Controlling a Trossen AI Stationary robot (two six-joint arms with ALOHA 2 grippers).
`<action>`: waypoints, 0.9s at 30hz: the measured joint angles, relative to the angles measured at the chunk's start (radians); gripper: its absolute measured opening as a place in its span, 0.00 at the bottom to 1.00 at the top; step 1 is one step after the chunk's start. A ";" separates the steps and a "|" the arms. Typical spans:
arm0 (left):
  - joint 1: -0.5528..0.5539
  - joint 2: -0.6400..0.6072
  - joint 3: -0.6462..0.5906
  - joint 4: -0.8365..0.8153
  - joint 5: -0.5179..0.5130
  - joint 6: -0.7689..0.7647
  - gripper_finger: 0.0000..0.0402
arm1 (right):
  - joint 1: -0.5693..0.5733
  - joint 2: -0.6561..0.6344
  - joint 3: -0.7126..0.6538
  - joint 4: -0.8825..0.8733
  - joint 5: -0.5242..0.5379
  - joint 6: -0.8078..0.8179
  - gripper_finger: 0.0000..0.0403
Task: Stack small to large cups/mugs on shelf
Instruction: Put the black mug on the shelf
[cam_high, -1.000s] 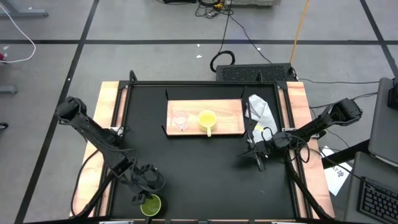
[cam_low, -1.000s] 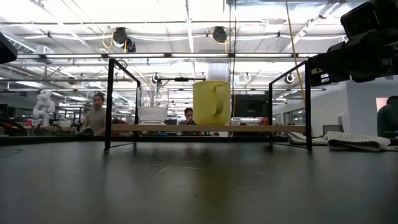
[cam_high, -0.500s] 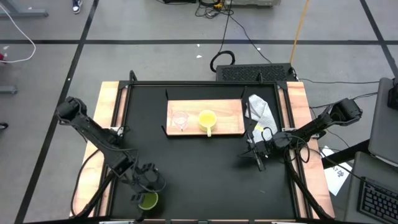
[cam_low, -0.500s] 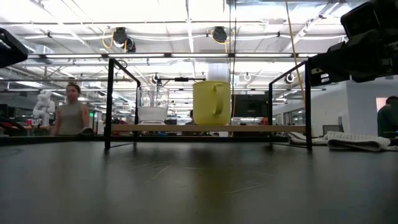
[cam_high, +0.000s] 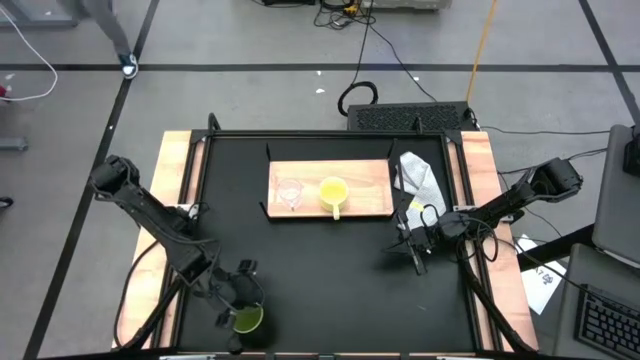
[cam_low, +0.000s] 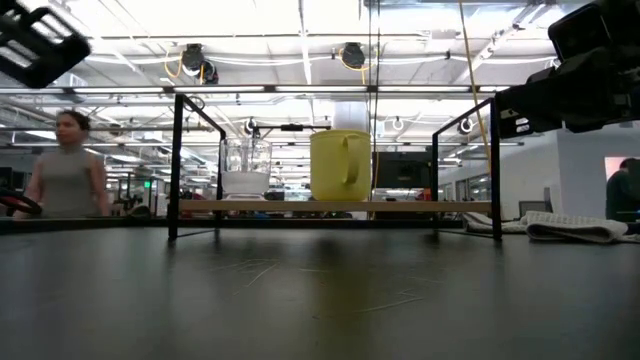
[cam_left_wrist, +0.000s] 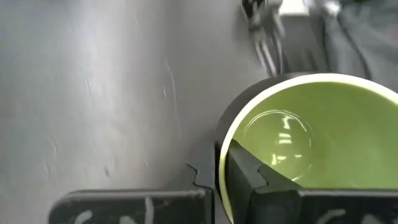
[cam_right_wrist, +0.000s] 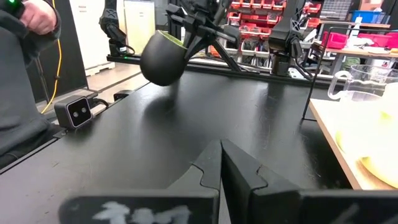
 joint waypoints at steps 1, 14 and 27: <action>0.002 0.000 0.000 0.020 -0.018 0.005 0.04 | 0.000 0.000 0.000 0.000 0.000 -0.001 0.00; 0.071 0.000 0.002 0.155 -0.162 0.189 0.03 | 0.000 0.000 0.000 0.000 0.000 -0.002 0.00; 0.138 -0.016 0.002 0.282 -0.234 0.378 0.03 | 0.000 0.000 0.000 0.000 0.000 0.005 0.00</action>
